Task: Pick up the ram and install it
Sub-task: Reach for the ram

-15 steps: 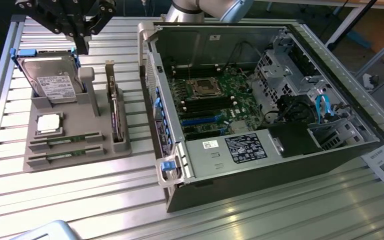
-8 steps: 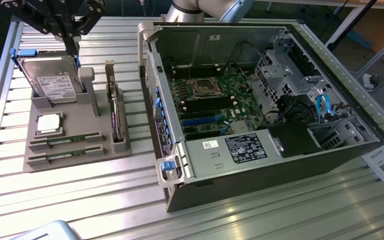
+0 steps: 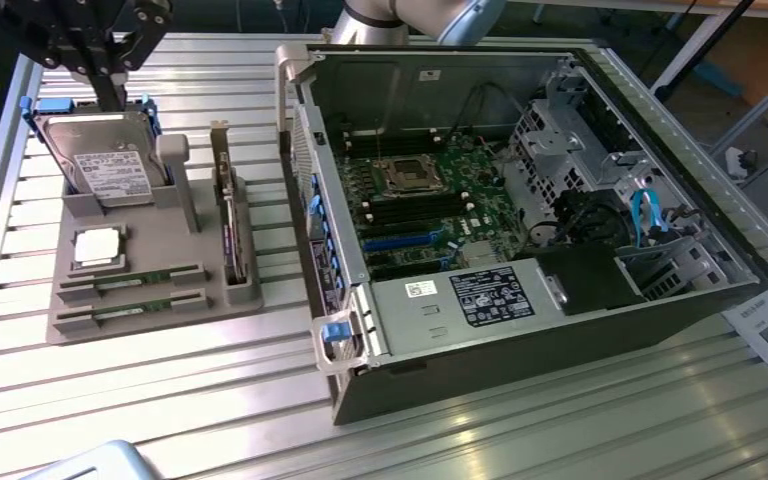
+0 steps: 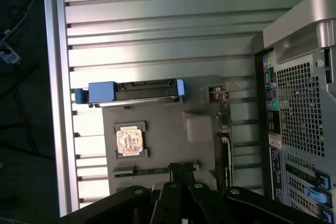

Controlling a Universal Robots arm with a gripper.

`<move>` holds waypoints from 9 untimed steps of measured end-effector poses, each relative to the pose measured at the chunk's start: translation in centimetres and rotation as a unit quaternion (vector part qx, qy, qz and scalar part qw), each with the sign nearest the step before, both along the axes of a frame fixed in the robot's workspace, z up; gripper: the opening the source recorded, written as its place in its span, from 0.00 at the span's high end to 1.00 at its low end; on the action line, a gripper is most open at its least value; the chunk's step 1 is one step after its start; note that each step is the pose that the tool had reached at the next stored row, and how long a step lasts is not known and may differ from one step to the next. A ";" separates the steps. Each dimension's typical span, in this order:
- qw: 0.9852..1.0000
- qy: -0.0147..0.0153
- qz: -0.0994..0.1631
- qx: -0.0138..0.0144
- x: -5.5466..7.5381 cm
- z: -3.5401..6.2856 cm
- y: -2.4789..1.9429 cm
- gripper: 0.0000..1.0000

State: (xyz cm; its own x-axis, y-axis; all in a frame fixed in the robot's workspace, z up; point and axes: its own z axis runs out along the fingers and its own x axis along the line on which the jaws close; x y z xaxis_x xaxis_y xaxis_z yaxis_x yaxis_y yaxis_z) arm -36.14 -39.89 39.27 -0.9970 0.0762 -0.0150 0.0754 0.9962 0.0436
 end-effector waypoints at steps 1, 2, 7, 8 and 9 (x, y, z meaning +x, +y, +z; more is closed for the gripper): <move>1.000 0.000 0.000 0.000 -0.3 0.01 0.00 0.90; 1.000 0.000 0.000 0.000 -0.6 0.00 0.00 0.90; 1.000 0.000 0.000 0.000 -1.0 0.00 0.00 0.90; 1.000 0.000 0.000 0.000 -1.0 0.00 0.00 0.90; 1.000 0.000 0.000 0.000 -1.0 0.00 0.00 0.90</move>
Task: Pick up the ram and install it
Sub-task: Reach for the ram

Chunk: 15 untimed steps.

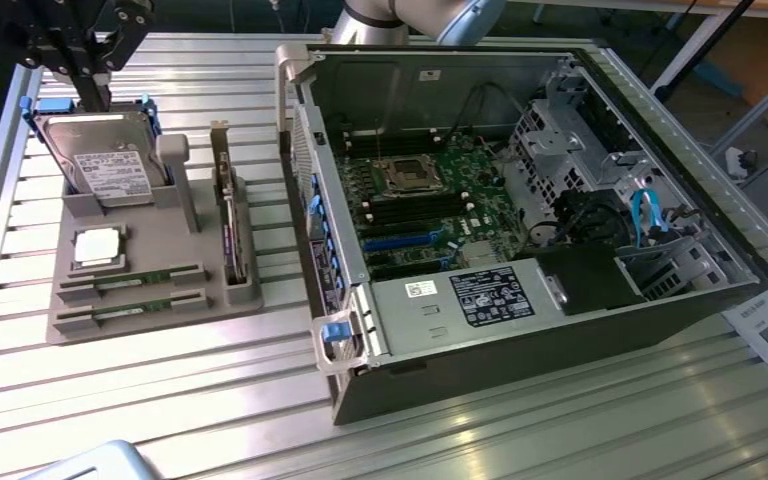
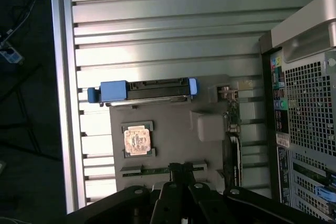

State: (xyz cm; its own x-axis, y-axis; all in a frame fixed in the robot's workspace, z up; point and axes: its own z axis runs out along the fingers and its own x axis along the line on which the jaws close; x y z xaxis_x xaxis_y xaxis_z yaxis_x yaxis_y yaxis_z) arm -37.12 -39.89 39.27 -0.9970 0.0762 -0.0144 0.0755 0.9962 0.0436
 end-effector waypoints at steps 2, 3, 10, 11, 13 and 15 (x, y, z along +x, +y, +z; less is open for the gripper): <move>1.000 0.000 0.000 0.000 0.0 0.00 -0.13 0.90; 1.000 0.000 0.000 0.000 -0.1 0.00 -0.26 0.90; 1.000 0.000 0.000 0.000 -0.2 -0.01 -1.80 0.90; 1.000 0.000 0.000 0.000 -0.2 0.00 -2.02 0.90; 1.000 0.000 0.000 -0.001 -0.3 0.00 -2.55 0.90; 1.000 0.000 0.000 -0.001 -0.3 0.00 -2.92 0.90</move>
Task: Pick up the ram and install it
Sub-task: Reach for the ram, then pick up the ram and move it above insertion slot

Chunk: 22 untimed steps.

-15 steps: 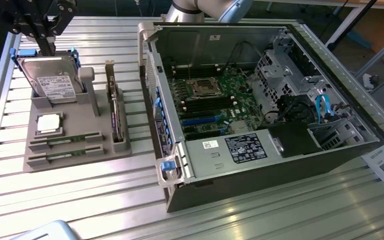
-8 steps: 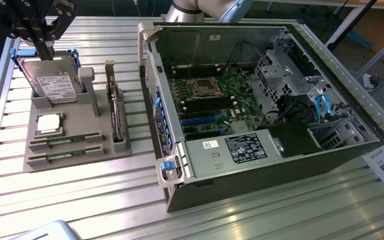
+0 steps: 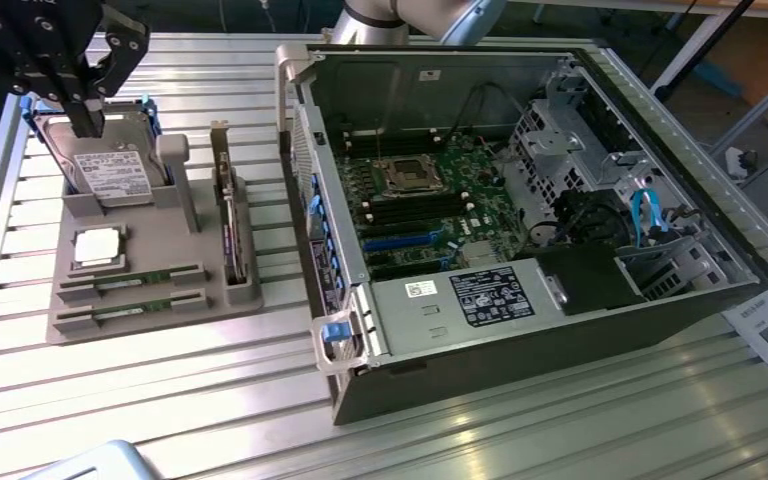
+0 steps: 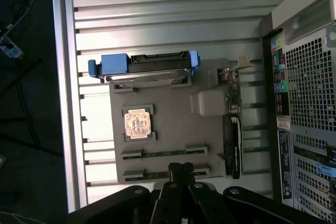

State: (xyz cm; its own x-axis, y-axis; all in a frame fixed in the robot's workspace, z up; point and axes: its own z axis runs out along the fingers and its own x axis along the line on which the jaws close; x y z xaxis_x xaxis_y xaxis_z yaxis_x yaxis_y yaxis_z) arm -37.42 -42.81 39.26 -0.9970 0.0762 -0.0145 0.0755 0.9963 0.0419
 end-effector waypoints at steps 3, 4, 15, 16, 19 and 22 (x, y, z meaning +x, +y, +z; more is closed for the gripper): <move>1.000 0.000 0.000 0.000 0.0 0.00 -0.06 0.90; 1.000 0.000 0.000 0.000 0.0 0.00 -0.06 0.90; 1.000 0.000 0.002 0.000 0.0 0.00 -0.06 0.90; 1.000 0.000 0.003 0.000 0.0 0.00 -0.06 0.90; 1.000 0.000 0.012 0.000 0.0 0.00 -0.08 0.90; 1.000 0.000 0.020 0.000 0.0 0.00 -0.10 0.90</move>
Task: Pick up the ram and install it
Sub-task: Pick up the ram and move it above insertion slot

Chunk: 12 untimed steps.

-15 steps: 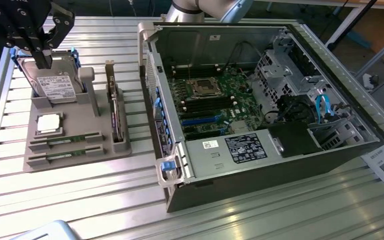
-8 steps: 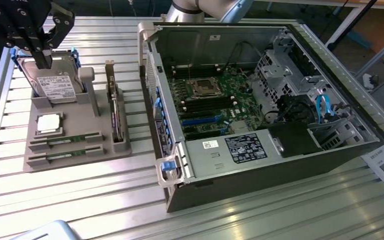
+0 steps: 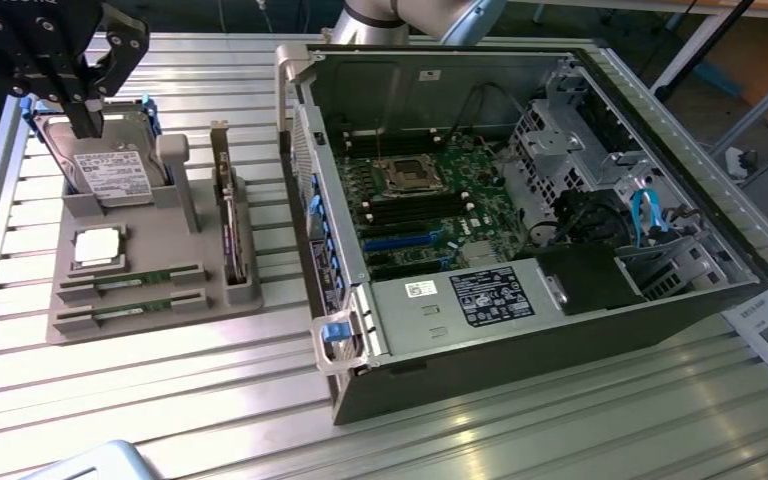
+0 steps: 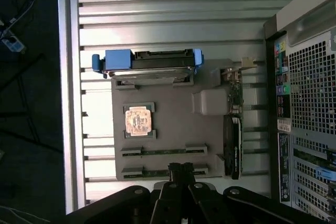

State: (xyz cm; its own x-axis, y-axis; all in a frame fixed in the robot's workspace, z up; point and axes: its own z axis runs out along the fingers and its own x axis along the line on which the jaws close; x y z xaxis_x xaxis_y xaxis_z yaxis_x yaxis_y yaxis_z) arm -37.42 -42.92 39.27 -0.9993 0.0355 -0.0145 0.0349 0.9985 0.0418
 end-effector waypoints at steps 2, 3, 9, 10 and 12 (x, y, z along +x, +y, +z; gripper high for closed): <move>1.000 0.000 0.012 0.000 0.0 0.00 -0.03 0.90; 1.000 0.000 0.019 0.000 0.0 0.00 -0.05 0.90; 0.999 0.000 0.048 0.000 0.0 0.00 -0.12 0.90; 0.999 0.000 0.052 0.000 0.0 0.00 -0.13 0.90; 0.998 0.000 0.064 0.000 0.0 0.00 -0.14 0.90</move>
